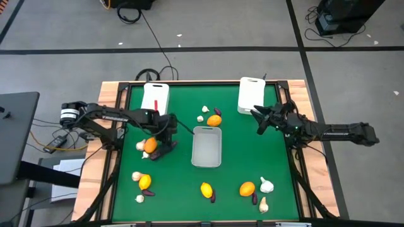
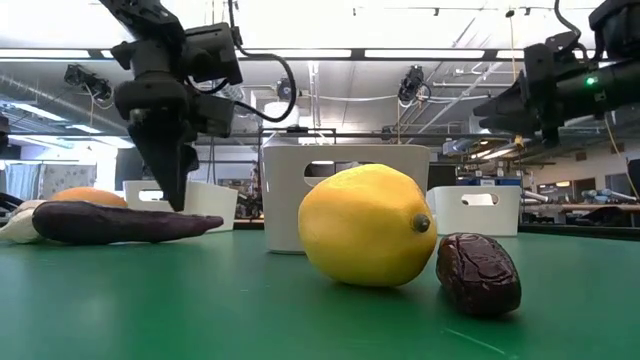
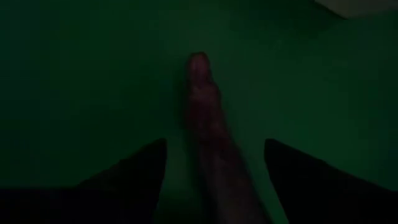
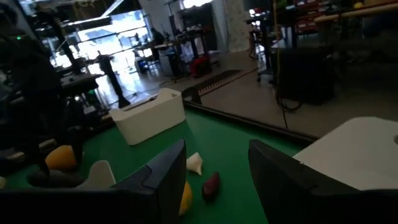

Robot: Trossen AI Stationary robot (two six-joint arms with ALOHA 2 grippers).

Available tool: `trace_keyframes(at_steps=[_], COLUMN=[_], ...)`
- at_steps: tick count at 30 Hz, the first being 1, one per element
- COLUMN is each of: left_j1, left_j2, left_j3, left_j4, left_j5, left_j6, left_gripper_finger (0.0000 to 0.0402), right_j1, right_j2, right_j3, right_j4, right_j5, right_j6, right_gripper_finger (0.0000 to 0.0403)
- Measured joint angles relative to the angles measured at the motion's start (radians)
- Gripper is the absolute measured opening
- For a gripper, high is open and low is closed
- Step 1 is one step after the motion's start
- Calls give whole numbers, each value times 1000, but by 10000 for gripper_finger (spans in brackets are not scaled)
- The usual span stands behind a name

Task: Sort produce into baskets
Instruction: Put the eggplant into the left white bin

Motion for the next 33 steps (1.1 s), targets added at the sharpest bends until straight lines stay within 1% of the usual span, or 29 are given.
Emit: trace_keyframes(at_steps=[3, 7, 9, 12, 16, 21, 24, 27, 29, 31, 33], left_j1=[-16, -55, -72, -93, -111, -113, -113, -112, -105, -89, -72], left_j2=[0, 13, 26, 59, 128, 192, 191, 181, 170, 153, 147], left_j3=[0, 0, 0, 0, 0, 8, 17, 43, 66, 91, 108], left_j4=[-11, -34, -42, -32, -23, -31, -36, -56, -36, -36, -57], left_j5=[-19, -134, -168, -172, -172, -196, -220, -245, -271, -276, -276], left_j6=[-69, -101, -105, -122, -127, -128, -129, -129, -126, -126, -124], left_gripper_finger=[286, 294, 296, 296, 296, 289, 260, 210, 174, 140, 117], right_j1=[-16, -29, -31, -31, -31, -31, -32, -34, -34, -34, -33], right_j2=[0, 0, 0, -1, 0, 0, 0, 0, 0, 0, 0], right_j3=[0, 0, 0, 0, 0, 0, 0, 0, 0, 0, 0], right_j4=[19, 61, 100, 152, 161, 161, 171, 186, 189, 191, 191], right_j5=[-21, -49, -53, -66, -112, -115, -112, -103, -101, -101, -105], right_j6=[-20, -67, -107, -128, -127, -120, -130, -153, -159, -157, -152], right_gripper_finger=[185, 185, 185, 185, 185, 185, 185, 185, 185, 185, 185])
